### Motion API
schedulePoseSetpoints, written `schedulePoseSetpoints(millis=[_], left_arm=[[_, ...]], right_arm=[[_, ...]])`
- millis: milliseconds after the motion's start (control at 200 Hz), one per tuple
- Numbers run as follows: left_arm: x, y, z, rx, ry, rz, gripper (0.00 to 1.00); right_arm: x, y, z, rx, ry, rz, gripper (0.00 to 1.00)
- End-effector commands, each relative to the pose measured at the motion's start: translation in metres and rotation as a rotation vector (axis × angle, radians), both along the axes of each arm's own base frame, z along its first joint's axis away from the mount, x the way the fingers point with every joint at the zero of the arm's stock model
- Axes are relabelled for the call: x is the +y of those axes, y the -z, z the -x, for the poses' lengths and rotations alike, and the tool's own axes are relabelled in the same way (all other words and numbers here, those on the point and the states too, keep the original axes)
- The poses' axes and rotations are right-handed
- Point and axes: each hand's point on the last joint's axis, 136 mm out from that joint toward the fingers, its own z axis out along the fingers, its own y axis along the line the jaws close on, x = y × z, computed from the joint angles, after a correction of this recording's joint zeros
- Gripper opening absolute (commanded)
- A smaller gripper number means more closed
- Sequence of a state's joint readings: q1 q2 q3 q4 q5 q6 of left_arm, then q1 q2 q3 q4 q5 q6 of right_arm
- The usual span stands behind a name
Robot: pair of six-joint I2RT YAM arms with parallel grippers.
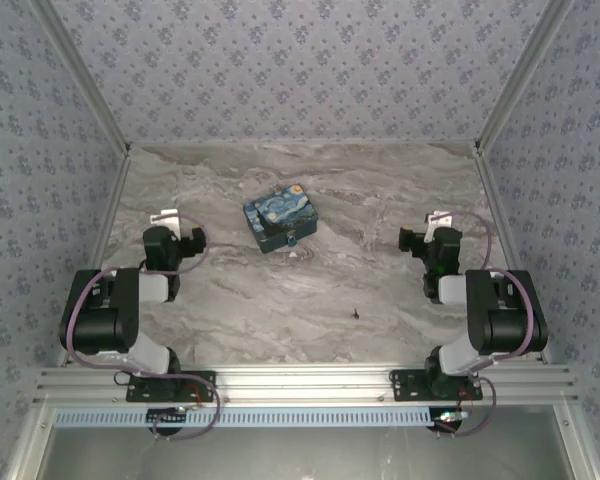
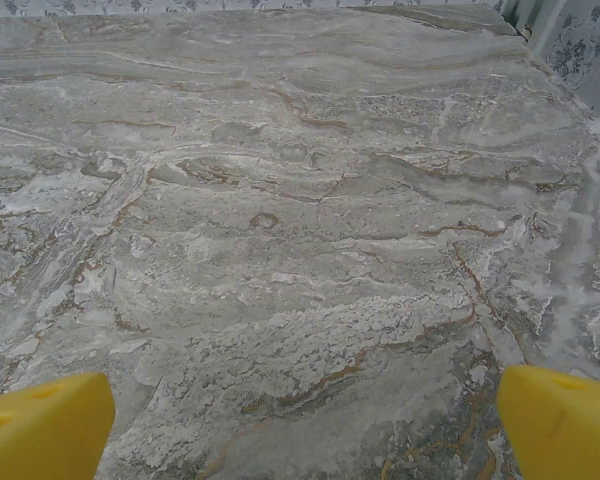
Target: Unlock the padlock with the key
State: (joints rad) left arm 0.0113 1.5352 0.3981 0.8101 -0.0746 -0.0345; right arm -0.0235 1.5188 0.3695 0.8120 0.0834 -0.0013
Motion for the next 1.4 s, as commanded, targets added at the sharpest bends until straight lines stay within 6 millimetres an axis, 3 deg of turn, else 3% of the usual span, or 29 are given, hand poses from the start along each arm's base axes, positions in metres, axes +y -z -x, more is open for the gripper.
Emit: schedulePoseSetpoints(millis=[0, 600, 760, 894, 1049, 1284, 1394], left_arm=[[-0.002, -0.007, -0.005, -0.018, 0.016, -0.003, 0.99], [0.003, -0.009, -0.004, -0.018, -0.018, -0.002, 0.99], [0.012, -0.038, 0.007, -0.051, -0.074, -0.005, 0.99], [0.012, -0.074, 0.022, -0.082, -0.084, 0.008, 0.99], [0.025, -0.112, 0.047, -0.014, -0.226, 0.159, 1.00], [-0.015, -0.123, 0.071, 0.103, -0.097, 0.398, 0.99], [-0.045, -0.122, 0.080, 0.111, 0.025, 0.528, 0.99]], right_arm=[[-0.001, -0.006, -0.005, -0.018, 0.009, 0.013, 1.00], [-0.002, -0.007, -0.005, -0.021, 0.008, 0.010, 1.00], [0.003, -0.014, -0.009, 0.003, -0.024, 0.001, 1.00], [0.007, -0.026, -0.009, 0.062, -0.041, -0.006, 1.00], [0.019, -0.046, 0.002, 0.112, -0.037, -0.108, 1.00], [0.069, -0.071, 0.032, 0.203, -0.140, -0.124, 1.00], [0.089, -0.079, 0.053, 0.246, -0.157, -0.166, 1.00]])
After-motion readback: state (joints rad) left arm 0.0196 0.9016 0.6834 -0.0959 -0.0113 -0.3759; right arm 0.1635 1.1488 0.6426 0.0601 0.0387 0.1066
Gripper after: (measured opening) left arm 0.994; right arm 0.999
